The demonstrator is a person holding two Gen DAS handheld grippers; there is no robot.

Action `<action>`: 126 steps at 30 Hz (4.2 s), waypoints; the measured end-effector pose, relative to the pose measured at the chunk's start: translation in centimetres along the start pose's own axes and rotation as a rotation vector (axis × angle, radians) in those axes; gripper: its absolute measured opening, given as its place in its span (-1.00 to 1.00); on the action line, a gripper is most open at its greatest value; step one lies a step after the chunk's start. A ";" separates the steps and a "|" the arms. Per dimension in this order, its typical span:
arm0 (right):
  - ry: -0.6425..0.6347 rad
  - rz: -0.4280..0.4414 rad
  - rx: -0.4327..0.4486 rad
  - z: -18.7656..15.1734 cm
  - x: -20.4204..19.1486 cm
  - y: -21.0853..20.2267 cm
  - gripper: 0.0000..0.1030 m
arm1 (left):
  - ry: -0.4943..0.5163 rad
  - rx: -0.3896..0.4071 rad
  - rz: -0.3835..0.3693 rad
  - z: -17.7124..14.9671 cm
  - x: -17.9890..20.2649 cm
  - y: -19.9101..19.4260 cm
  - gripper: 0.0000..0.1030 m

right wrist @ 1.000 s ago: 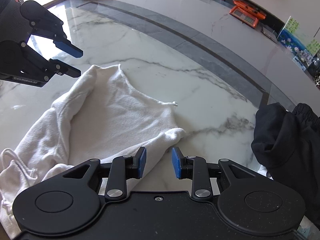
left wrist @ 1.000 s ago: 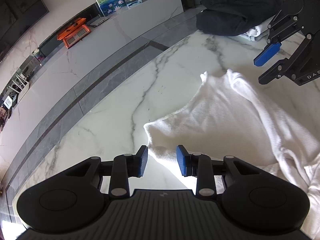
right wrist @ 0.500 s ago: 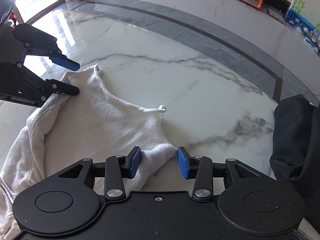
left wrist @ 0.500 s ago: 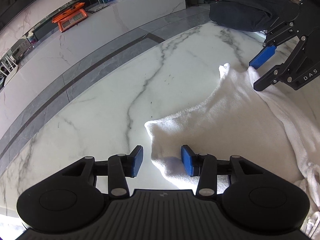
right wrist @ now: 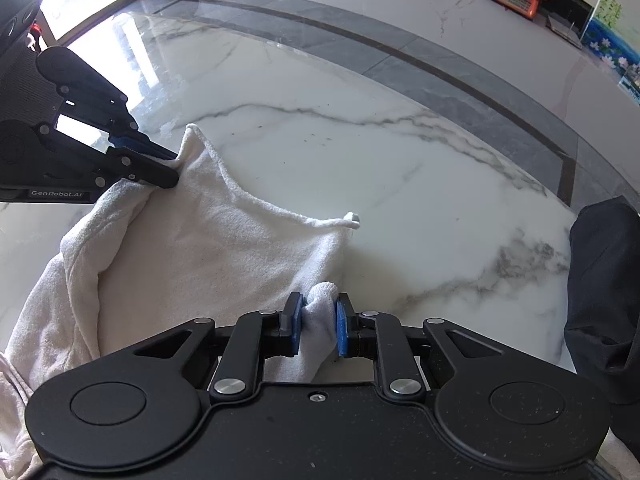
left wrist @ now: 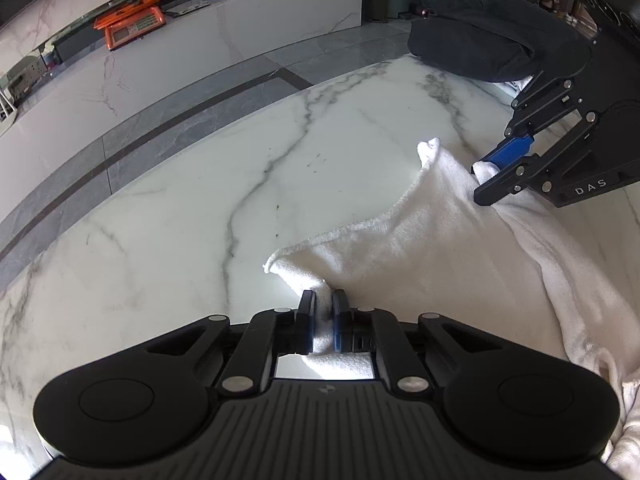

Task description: Fold clothes

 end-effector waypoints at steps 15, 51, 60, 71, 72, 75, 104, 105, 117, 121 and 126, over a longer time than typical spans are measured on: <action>-0.098 -0.045 0.170 -1.2 -1.5 -13.0 -0.76 | 0.110 0.115 0.002 1.1 7.0 -10.4 -0.88; -0.377 -0.005 0.238 -22.0 -14.3 -21.2 -0.74 | 0.348 0.012 -0.126 -17.1 23.4 -10.4 -0.86; -0.385 0.030 0.225 -23.3 -14.6 -22.9 -0.54 | 0.380 -0.018 -0.172 -18.4 24.7 -11.8 -0.74; -0.253 0.040 0.254 -22.0 -14.4 -24.7 -0.45 | 0.325 0.094 -0.216 -17.0 24.5 -13.9 -0.70; -0.230 0.035 0.248 -21.7 -14.5 -24.4 -0.45 | 0.327 0.092 -0.199 -16.7 24.4 -13.6 -0.70; -0.182 0.035 0.217 -21.4 -15.3 -23.1 -0.45 | 0.349 0.051 -0.159 -16.6 24.4 -11.8 -0.70; 0.057 -0.147 0.203 -18.7 -13.1 -16.0 -0.47 | 0.045 0.120 -0.113 -16.6 23.6 -7.8 -0.79; 0.070 -0.145 0.211 -18.8 -13.0 -16.5 -0.47 | 0.045 0.126 -0.112 -16.5 23.6 -8.2 -0.79; 0.132 -0.069 0.294 -19.0 -17.8 -21.9 -0.41 | 0.021 0.223 0.076 -13.4 18.3 -12.9 -0.73; 0.130 -0.030 0.301 -18.3 -20.4 -22.2 -0.41 | 0.048 0.209 0.077 -12.0 16.9 -11.7 -0.73; 0.174 0.000 0.281 -17.8 -22.0 -21.2 -0.41 | 0.132 0.108 0.106 -12.3 16.8 -9.3 -0.74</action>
Point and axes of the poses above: each gripper's, at about its wrist camera, not at the fingertips, and y roughly the way its jaws point, x to its right, z to its top, the point moved 4 cm from there along y, roughly the way its jaws point, and after that the axes turned 15 degrees about -z, right-handed, at the moved point
